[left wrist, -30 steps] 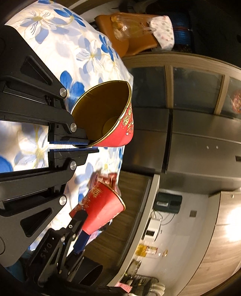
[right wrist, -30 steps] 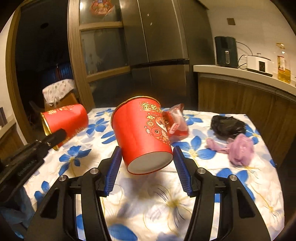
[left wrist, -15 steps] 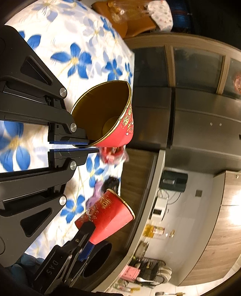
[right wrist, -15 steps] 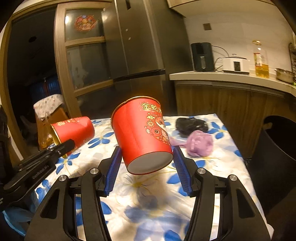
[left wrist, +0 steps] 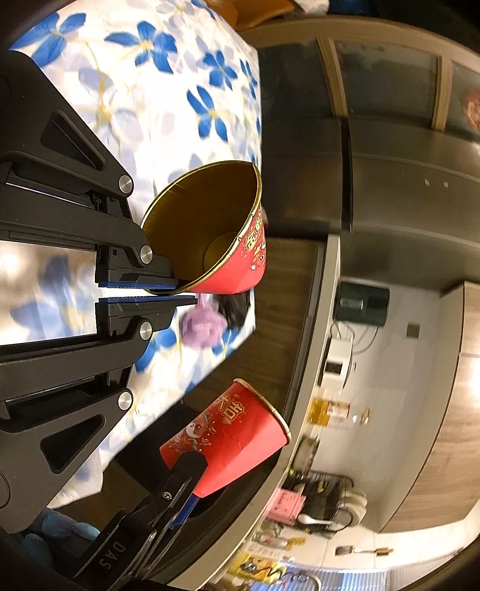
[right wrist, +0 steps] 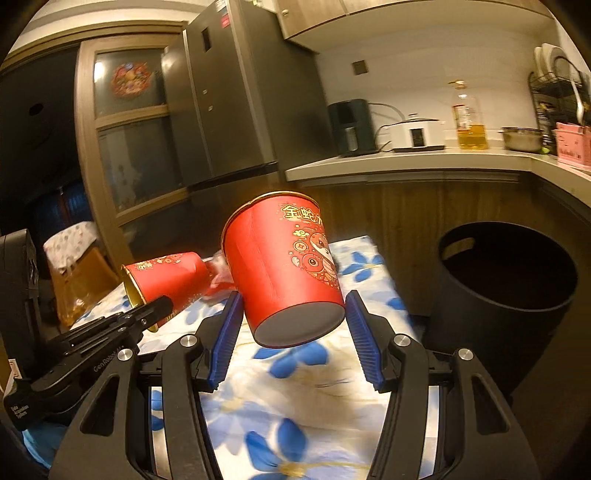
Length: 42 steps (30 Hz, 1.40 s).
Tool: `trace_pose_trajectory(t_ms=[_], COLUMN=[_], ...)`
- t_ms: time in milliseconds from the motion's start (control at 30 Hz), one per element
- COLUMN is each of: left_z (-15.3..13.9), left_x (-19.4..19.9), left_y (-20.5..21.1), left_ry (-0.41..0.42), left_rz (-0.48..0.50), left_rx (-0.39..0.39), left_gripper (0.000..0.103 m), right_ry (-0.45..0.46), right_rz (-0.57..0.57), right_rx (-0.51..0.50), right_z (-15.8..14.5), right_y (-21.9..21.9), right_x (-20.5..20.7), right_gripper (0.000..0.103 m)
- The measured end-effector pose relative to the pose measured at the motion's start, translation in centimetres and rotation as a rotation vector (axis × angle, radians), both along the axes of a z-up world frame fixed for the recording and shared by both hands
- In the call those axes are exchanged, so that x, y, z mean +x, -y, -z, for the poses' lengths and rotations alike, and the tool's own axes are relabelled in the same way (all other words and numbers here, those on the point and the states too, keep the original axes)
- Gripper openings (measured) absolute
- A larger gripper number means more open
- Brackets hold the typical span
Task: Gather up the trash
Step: 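Lift and carry both red cups over the black bin with both tools, then open both tools to drop the red cups into the black bin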
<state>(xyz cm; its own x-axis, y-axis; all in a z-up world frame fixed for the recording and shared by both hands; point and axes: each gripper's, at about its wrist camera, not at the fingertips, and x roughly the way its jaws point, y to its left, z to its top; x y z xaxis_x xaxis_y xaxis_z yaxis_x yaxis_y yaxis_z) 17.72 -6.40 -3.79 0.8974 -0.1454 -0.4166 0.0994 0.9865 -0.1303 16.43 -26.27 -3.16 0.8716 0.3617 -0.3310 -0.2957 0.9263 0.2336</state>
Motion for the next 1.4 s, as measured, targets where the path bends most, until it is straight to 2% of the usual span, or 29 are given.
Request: trace_pose_trajectory(t_ms=[733, 1000, 1400], left_z=[-2.5, -3.6, -3.4], left_x=[5.0, 7.2, 10.9], left_y=[15.5, 19.7, 24.3], left_ry=[0.04, 0.069, 0.031], left_rz=[0.316, 0.392, 0.496], left_rx=[0.011, 0.015, -0.015], left_gripper=[0.002, 0.002, 0.002], right_ry=[0.072, 0.095, 0.102], right_rz=[0.287, 0.369, 0.422], right_rx=[0.058, 0.084, 0.118], right_z=[-2.2, -2.9, -2.7], right_y=[11.1, 14.7, 17.3], right_x=[-0.8, -0.2, 1.8], right_gripper=[0.056, 0.056, 0.056])
